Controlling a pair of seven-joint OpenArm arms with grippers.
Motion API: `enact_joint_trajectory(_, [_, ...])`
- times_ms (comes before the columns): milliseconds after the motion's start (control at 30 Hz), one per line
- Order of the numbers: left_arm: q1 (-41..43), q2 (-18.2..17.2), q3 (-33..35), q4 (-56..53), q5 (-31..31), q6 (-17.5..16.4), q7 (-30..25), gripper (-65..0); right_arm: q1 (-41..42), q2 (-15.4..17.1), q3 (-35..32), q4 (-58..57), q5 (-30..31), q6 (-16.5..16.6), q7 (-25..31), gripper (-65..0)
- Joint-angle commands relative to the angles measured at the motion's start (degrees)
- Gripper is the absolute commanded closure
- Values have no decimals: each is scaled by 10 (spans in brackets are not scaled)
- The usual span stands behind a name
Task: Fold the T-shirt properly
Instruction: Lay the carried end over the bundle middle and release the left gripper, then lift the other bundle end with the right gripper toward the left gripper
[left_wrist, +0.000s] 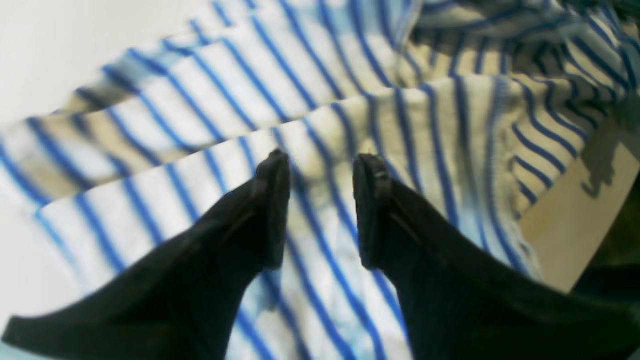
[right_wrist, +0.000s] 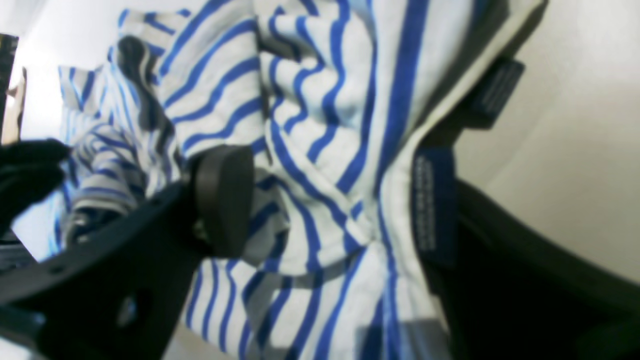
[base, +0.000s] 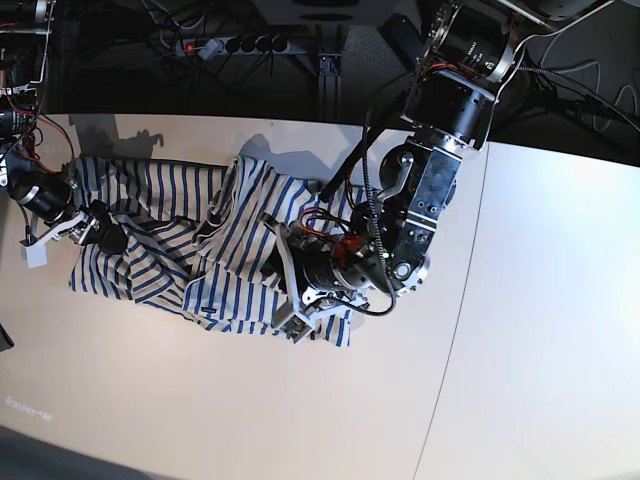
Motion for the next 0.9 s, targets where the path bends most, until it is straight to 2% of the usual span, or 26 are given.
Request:
enact_joint_trajectory(0, [-14,6,-14,10,-15,-8,-6,-251,-9,2,-9,-5,-56,31,-54,-383])
enact_joint_trajectory(100, [-14,6,-60,10,-43,-10,8,-251,-9,2,-9,-5,-76,31,-49,-223])
enact_joint_trajectory(200, [-14,6,-100,10,-66,-18,19,-251,-9,3,-9,-5,-121,31,-11,-20])
enact_joint_trajectory(233, [-14,4,-111,10,-75,-24,23,-251,-9,3,-9,-5,-129,31,-1,0])
enact_joint_trajectory(367, [-10,-23,-135,10,-104,-28,31,-251,-9,5,-3,-5,-157,31,26,0])
enact_joint_trajectory(567, [36,-81,-138,10,-109,-36,28,-251,-9,12,41,-5,-253,28,67,0])
enact_joint_trajectory(700, [84,-108,-138,10,-110,-38,-12,-251,-10,31,57,-5,-231,28,66,0])
enact_joint_trajectory(800, [110,-108,-138,9,-107,-39,-48,-251,-9,43,57,3,-184,29,66,0])
enact_joint_trajectory(867, [114,-108,-138,9,-108,-39,-56,-251,-9,42,57,24,-174,29,63,0])
